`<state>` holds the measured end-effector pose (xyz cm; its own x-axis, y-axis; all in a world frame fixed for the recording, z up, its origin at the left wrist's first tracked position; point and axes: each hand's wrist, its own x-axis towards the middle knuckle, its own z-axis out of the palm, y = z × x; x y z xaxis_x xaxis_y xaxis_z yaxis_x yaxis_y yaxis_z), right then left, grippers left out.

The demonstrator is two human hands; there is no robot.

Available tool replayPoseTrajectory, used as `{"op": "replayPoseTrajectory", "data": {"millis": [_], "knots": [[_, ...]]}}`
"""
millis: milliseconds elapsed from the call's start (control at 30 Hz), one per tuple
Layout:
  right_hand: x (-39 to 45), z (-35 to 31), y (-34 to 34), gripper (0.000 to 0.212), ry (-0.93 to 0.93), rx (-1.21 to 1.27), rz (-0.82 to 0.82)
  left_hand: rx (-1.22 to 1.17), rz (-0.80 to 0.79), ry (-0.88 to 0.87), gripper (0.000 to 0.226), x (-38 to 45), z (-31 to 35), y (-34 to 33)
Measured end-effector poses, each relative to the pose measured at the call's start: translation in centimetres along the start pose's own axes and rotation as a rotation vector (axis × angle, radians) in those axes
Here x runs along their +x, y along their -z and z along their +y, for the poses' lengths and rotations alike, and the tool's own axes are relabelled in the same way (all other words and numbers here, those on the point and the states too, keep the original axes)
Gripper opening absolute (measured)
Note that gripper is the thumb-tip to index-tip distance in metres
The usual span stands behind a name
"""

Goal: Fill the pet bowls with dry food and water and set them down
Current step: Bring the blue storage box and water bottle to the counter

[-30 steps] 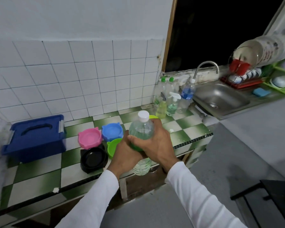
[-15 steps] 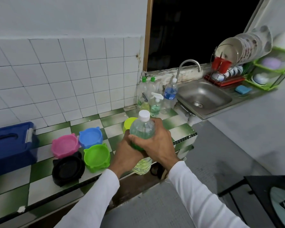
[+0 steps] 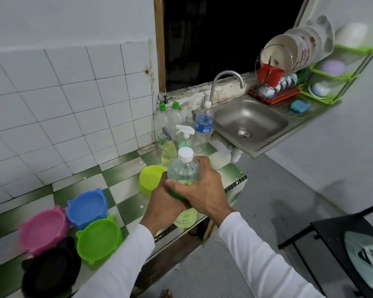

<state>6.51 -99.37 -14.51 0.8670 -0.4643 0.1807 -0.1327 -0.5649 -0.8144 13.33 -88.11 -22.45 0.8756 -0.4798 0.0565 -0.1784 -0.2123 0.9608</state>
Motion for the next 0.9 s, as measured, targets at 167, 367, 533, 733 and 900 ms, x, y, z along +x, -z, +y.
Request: {"op": "replayPoseTrajectory", "data": {"millis": [167,367,533,733,900], "knots": [[4.7,1.4,-0.5,0.081,-0.028,-0.007,0.016,-0.053,-0.034,0.034,0.089,5.2,-1.2,-0.3],[9.0,2.6,-1.1,0.08,-0.042,0.027,0.026,-0.045,-0.058,0.025,0.085,10.0,-1.9,-0.6],[11.9,4.1,-1.9,0.08,-0.052,0.013,0.033,-0.057,-0.072,0.037,0.086,13.3,-3.3,-1.1],[14.5,6.2,-2.5,0.084,-0.066,0.009,0.008,-0.058,-0.065,0.041,0.088,15.8,-4.8,-2.1],[16.5,8.4,-2.8,0.084,-0.068,0.027,-0.017,-0.037,-0.058,0.046,0.091,17.3,-5.7,-2.9]]}}
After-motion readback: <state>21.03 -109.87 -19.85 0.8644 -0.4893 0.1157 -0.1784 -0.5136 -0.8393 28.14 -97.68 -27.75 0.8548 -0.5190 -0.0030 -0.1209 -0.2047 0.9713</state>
